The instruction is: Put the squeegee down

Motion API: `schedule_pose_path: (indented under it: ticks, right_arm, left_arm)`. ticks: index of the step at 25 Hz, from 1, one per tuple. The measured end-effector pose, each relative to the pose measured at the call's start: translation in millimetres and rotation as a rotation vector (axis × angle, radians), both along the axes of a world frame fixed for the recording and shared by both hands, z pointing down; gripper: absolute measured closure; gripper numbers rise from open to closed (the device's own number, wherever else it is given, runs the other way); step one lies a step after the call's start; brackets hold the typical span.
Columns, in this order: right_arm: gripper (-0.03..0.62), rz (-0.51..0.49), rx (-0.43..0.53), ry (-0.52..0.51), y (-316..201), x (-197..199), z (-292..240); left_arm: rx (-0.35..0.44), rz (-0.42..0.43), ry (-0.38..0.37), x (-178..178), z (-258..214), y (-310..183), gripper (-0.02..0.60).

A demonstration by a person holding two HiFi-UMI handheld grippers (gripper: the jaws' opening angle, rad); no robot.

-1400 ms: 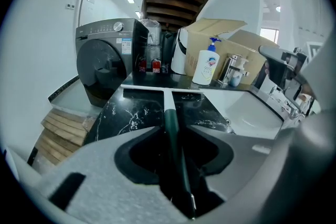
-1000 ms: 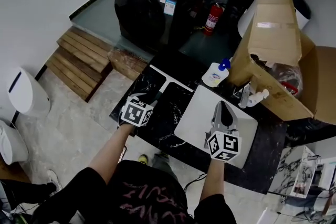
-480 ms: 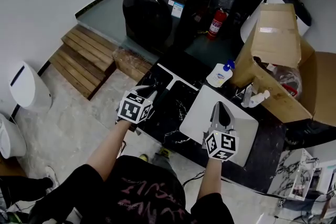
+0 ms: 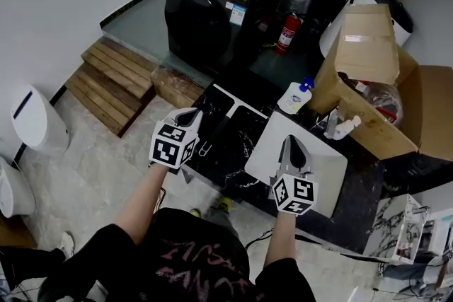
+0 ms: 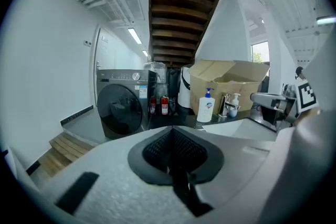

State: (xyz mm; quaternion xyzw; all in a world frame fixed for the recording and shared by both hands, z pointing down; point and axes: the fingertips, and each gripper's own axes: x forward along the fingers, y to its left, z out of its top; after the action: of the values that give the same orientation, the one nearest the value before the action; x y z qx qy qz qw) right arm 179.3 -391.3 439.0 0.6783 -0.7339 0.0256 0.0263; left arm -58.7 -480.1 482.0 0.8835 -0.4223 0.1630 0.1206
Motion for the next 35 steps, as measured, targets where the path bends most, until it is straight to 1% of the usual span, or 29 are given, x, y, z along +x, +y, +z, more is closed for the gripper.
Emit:
schedule_pose_path:
  ticks: [7, 12, 17, 20, 24, 35]
  right_arm:
    - [0.586, 0.003, 0.004, -0.001, 11, -8, 0]
    - [0.586, -0.004, 0.012, 0.004, 15, -14, -4]
    - [0.586, -0.006, 0.028, 0.000, 19, -16, -10]
    - [0.586, -0.008, 0.036, -0.002, 21, -15, -13]
    - [0.586, -0.006, 0.046, 0.006, 22, -14, -19]
    - [0.586, -0.016, 0.067, 0.023, 24, -11, -32]
  left_arm:
    - [0.106, -0.023, 0.035, -19, -42, 7, 0.580]
    - [0.177, -0.012, 0.044, -25, -67, 15, 0.578]
    - [0.229, -0.018, 0.093, -32, -90, 21, 0.577]
    - [0.249, -0.022, 0.119, -35, -99, 24, 0.577]
    - [0.281, -0.019, 0.113, -36, -109, 27, 0.577]
    - [0.317, -0.020, 0.120, -32, -125, 29, 0.577]
